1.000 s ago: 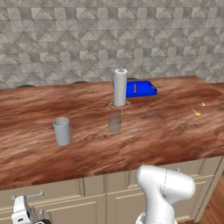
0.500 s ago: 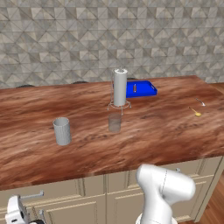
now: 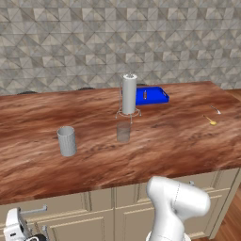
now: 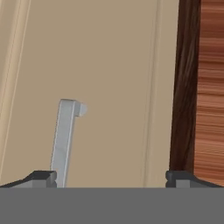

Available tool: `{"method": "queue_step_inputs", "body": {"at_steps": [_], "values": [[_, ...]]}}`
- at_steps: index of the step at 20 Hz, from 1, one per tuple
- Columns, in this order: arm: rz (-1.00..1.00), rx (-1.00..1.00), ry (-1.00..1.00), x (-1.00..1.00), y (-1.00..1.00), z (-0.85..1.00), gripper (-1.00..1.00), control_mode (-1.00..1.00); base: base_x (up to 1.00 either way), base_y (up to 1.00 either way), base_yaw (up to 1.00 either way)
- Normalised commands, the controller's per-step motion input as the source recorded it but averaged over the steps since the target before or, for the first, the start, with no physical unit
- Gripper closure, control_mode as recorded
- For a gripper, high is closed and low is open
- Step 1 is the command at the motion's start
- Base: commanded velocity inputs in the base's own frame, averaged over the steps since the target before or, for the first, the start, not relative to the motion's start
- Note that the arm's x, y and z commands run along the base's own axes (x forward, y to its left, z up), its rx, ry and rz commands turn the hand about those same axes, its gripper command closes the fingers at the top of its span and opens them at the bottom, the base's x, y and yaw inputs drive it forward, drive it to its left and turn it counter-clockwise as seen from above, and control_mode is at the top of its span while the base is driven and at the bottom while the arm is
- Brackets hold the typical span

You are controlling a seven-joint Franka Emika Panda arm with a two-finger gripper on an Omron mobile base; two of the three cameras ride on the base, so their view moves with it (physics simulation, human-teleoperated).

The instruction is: Take the tongs from the drawer on the left and place them on the dining counter next to the tray containing the kebab skewer.

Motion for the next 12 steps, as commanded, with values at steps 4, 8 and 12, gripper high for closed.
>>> {"method": "queue_step_inputs", "body": {"at_steps": [4, 8, 12], "values": [[0.0, 0.0, 0.0, 0.06, 0.0, -0.14, -1.0, -1.0, 0.0, 0.0, 0.0], [0.0, 0.0, 0.0, 0.12, 0.0, -0.31, -1.0, -1.0, 0.0, 0.0, 0.0], [0.0, 0.0, 0.0, 0.21, 0.0, -0.37, -1.0, -1.0, 0.0, 0.0, 0.0]]}}
